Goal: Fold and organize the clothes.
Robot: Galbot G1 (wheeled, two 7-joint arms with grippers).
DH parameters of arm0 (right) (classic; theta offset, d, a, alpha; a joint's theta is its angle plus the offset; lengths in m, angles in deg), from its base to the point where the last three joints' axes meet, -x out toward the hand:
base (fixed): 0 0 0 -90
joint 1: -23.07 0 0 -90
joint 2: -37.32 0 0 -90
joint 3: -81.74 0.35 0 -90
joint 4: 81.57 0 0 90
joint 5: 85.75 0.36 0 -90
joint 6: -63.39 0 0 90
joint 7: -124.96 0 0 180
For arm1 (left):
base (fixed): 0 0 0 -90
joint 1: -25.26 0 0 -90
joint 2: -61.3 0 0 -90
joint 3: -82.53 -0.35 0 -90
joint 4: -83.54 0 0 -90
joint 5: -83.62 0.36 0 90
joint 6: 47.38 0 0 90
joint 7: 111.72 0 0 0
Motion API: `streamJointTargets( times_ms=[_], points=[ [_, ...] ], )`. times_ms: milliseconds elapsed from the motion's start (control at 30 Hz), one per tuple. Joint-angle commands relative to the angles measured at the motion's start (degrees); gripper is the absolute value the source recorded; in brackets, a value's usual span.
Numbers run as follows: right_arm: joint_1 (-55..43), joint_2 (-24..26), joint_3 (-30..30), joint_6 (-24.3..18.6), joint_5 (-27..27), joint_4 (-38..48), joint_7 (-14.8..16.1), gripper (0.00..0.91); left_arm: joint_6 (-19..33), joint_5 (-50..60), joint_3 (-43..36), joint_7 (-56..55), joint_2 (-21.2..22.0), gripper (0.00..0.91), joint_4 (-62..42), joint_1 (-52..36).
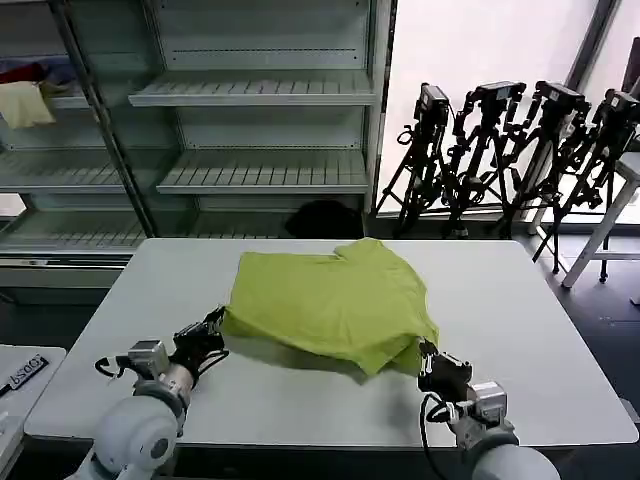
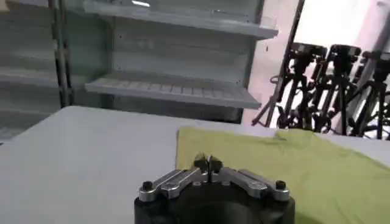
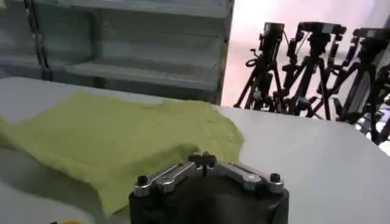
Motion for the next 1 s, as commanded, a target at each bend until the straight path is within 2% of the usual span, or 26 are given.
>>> streamJointTargets(
  times_ms=[33, 300, 733, 767, 800, 833, 1000],
  points=[
    [-8.02, 0.38, -0.98, -0.04, 0.23, 5.77, 3.43, 0.0, 0.09, -0.56, -2.95, -1.3, 0.85, 0.01, -6.86, -8.78],
    [-15.51, -0.38, -4.89, -0.02, -1.63, 12.02, 4.94, 0.0, -0.65, 1.78, -4.13, -1.56, 2.32, 0.01, -10.04, -9.7],
    [-19.72, -1.15, -8.91, -0.66, -3.82, 17.16, 6.66, 0.0, -1.65, 3.46, -3.89, -1.35, 2.37, 0.02, -10.34, -8.2],
    [-19.76, -1.19, -9.1, -0.82, -3.93, 17.45, 6.84, 0.0, -1.69, 3.55, -3.97, -1.27, 2.42, 0.081, -10.34, -8.11],
    [-19.73, -1.22, -9.18, -0.91, -4.03, 17.6, 6.94, 0.01, -1.7, 3.7, -4.02, -1.24, 2.5, 0.343, -10.37, -8.07],
    [-19.52, -1.3, -9.2, -0.95, -4.18, 17.72, 7.14, 0.907, -1.69, 3.81, -4.04, -1.19, 2.59, 0.907, -10.42, -8.0],
    [-18.19, -1.69, -9.03, -0.86, -4.51, 17.76, 6.82, 0.907, -2.56, 4.48, -4.16, -0.22, 2.58, 0.907, -10.9, -8.1]
  ],
)
